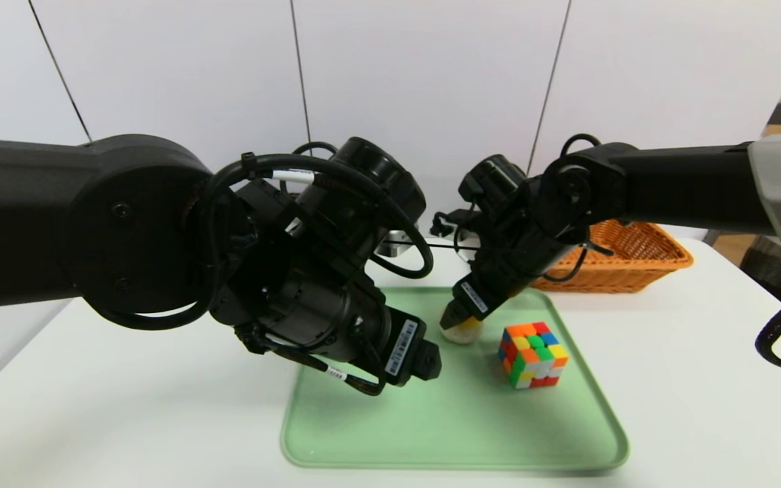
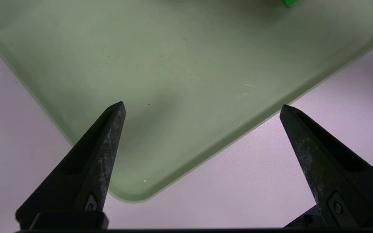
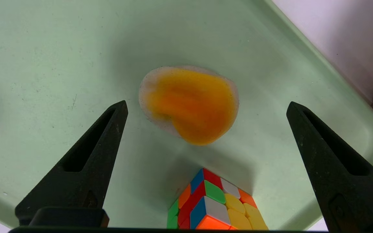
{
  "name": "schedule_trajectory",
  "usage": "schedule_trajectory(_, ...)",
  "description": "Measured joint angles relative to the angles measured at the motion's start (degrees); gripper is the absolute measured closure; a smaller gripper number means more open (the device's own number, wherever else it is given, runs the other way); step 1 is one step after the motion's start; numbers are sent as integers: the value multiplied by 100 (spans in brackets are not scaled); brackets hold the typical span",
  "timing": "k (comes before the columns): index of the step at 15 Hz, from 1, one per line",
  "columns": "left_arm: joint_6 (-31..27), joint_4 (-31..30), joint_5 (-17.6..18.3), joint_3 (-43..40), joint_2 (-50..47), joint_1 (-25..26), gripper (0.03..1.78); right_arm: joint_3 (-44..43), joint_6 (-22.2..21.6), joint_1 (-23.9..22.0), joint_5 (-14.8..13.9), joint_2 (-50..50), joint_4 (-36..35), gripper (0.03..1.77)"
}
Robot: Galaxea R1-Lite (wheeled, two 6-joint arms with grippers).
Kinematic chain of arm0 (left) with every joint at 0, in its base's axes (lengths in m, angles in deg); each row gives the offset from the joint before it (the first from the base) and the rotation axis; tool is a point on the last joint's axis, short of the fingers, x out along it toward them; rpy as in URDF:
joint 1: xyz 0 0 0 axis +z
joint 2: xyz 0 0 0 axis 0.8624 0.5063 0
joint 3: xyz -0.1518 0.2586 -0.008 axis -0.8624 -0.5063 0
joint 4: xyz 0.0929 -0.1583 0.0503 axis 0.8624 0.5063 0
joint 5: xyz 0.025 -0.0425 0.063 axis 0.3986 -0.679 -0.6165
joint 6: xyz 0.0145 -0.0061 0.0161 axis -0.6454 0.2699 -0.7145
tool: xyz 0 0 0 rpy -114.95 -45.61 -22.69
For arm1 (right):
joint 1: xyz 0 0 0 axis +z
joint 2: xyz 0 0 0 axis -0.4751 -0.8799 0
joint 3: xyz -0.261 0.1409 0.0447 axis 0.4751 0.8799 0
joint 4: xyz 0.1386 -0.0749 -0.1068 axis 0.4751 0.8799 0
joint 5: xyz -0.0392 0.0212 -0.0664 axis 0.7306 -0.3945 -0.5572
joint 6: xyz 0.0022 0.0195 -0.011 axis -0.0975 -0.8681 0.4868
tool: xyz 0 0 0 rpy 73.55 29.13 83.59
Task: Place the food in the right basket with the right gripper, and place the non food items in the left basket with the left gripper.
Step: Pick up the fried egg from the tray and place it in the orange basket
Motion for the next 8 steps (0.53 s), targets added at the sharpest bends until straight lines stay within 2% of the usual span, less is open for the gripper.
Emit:
schedule_trajectory(4,-4,-41,4,17,22,-2,12,13,21,30,9,-39,7,10)
schedule_trajectory(6,-4,-45,2,6,26,-5,12,22,13,59,11,-52,82,48)
schedule_trajectory(8,-2,-45,4,0,28,-5,12,22,-9,111,6,-77,179,76)
